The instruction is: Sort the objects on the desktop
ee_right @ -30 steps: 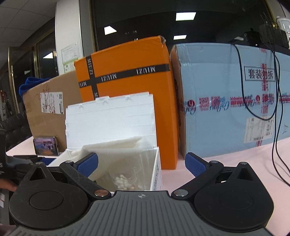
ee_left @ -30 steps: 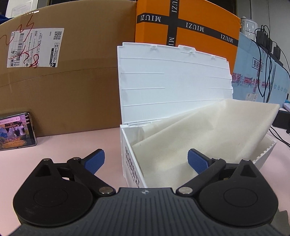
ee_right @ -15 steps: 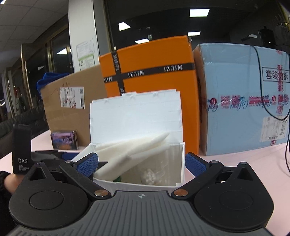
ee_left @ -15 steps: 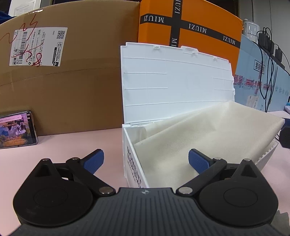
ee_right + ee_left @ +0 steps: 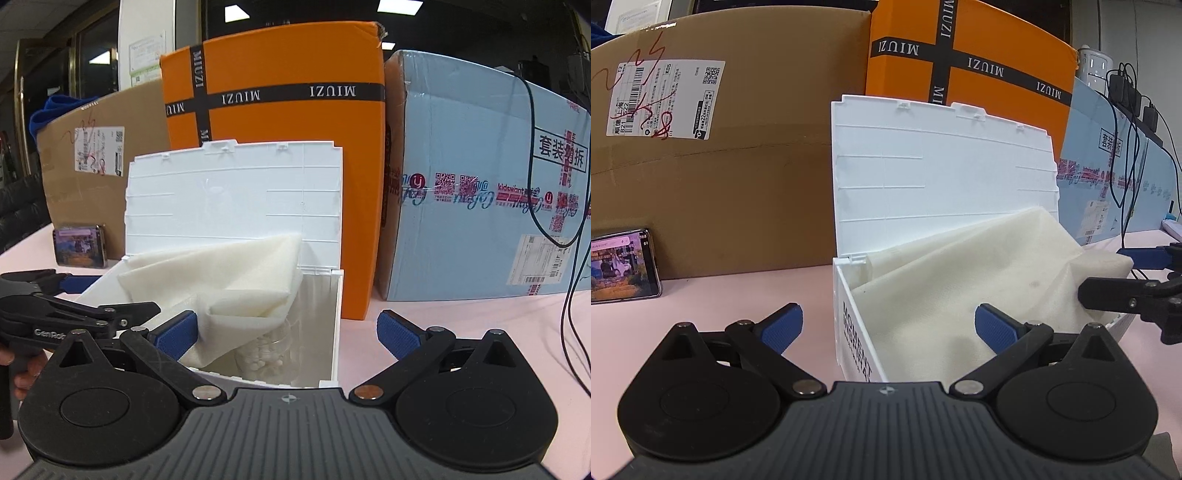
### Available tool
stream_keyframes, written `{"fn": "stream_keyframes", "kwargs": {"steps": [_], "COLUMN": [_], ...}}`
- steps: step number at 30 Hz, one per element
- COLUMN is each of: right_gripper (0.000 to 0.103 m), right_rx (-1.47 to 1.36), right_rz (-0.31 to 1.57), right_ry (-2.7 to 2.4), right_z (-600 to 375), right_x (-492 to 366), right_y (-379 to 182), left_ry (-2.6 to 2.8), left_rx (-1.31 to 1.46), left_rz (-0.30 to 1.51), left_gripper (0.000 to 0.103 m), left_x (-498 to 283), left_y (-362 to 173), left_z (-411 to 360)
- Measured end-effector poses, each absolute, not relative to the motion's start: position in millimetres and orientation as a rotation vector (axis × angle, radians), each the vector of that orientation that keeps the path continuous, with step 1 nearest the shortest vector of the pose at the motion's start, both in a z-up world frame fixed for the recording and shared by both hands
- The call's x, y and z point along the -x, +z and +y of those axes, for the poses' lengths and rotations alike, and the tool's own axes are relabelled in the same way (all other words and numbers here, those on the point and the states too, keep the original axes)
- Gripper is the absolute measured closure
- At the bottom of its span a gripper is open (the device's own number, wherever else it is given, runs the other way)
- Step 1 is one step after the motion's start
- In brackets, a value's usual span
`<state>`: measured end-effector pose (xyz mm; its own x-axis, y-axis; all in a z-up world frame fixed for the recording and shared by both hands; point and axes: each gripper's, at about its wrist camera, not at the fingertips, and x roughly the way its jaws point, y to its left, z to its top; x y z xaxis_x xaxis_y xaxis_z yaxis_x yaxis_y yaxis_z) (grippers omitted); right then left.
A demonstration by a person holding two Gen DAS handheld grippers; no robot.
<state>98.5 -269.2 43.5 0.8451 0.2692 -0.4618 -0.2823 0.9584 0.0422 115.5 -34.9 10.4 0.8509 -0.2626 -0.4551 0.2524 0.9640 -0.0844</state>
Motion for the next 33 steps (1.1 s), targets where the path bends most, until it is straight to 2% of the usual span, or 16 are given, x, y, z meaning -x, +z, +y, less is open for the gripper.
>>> {"fn": "stream_keyframes", "kwargs": {"steps": [9,15,26,33], "right_gripper": [0.000,0.000,0.000,0.000], "right_rx": [0.109,0.021,-0.193,-0.233], "right_rz": [0.613,0.653,0.466,0.491], "right_ry": [0.281,0.320,0.351,0.378], "right_z": [-253.1,-263.1,-298.3,-311.9], "right_x": [-121.4,-129.9,-95.0,-92.5], "right_y": [42.9,31.4,28.8,26.3], "left_ry": [-0.274,-0.265,-0.250,-0.240], "left_rx": [0.030,0.030,0.055,0.049], "left_rz": [0.483,0.494,0.496,0.488], "left_gripper": [0.002,0.001,0.000,0.000], "left_x": [-115.0,-116.7,-119.4,-118.1], "left_y": [11.0,8.3,2.2,2.7], "left_z": [-32.8,-32.4,-29.9,-32.1]}}
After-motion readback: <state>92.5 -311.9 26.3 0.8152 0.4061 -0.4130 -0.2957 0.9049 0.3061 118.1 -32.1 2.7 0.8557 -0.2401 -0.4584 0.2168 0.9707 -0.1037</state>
